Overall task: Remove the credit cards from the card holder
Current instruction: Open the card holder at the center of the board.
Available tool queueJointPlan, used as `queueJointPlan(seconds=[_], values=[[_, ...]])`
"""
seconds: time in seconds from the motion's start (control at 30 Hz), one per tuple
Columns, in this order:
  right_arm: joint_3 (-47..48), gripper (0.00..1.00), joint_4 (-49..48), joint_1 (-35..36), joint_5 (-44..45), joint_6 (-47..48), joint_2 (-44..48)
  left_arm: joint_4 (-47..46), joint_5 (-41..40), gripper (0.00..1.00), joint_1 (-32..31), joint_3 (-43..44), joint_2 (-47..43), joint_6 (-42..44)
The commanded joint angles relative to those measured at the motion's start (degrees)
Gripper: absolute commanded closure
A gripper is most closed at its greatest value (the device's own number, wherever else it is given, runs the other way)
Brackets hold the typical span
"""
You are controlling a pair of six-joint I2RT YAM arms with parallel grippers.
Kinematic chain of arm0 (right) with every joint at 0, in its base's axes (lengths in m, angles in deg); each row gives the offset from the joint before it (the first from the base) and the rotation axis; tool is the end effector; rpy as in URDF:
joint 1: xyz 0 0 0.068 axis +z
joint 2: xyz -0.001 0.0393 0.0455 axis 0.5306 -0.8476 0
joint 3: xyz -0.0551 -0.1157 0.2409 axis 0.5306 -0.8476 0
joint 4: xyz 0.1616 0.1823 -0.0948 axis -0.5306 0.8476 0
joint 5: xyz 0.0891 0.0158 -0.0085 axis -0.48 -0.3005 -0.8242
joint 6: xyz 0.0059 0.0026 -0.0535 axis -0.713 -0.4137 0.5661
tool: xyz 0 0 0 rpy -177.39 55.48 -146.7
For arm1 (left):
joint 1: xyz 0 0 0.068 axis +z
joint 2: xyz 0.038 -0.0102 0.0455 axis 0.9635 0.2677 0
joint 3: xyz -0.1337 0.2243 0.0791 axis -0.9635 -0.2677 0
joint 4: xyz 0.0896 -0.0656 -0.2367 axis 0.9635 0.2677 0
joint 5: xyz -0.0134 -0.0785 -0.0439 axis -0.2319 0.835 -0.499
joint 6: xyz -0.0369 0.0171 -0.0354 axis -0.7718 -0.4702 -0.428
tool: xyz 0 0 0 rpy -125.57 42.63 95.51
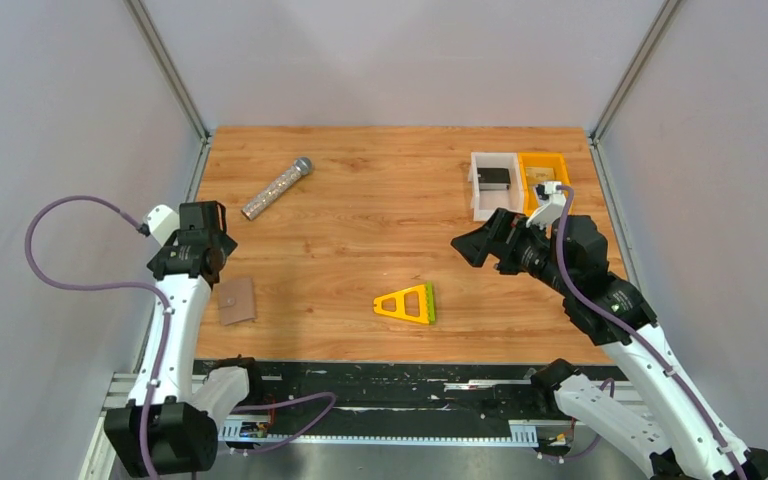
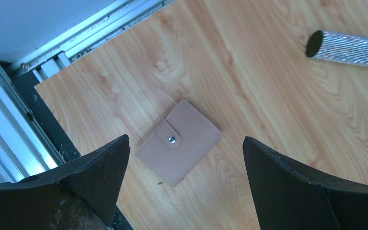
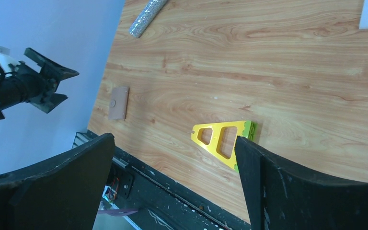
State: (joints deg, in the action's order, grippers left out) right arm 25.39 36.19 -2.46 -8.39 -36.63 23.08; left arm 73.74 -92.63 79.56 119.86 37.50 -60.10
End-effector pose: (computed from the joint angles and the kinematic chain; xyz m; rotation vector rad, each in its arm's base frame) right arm 0.1312 0.0793 0.3636 0.0315 2.0580 0.8505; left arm 0.1770 0.0347 0.3031 -1.1892 1.9909 0.3504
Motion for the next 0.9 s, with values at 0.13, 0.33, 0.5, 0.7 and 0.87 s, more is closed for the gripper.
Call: queueJointPlan(seconds=[0.13,0.33,0.5,0.7,0.87], values=[[1.31,0.01,-3.43,0.21,-4.59,1.79,1.06,-4.76,1.86,0.08,3.15,-6.17,6.24,-13.81],[0.81,0.01,-3.81,0.23,-4.7,1.74,2.59,-10.39,7.93,0.09,6.22,-9.73,13.44,-15.28],[-0.27,0.01,-4.48,0.21,-4.58,1.39,3.65,-13.84,12.86,0.11,7.13,-11.47,18.29,-15.87],[0.14,0.01,-4.69,0.21,-4.48,1.86,2.9,-17.29,19.94,0.15,7.16,-13.01,23.85,-14.23],[-0.38,0.01,-4.69,0.21,-3.45,1.96,3.46,-18.08,26.22,0.2,7.14,-13.3,25.95,-12.28]])
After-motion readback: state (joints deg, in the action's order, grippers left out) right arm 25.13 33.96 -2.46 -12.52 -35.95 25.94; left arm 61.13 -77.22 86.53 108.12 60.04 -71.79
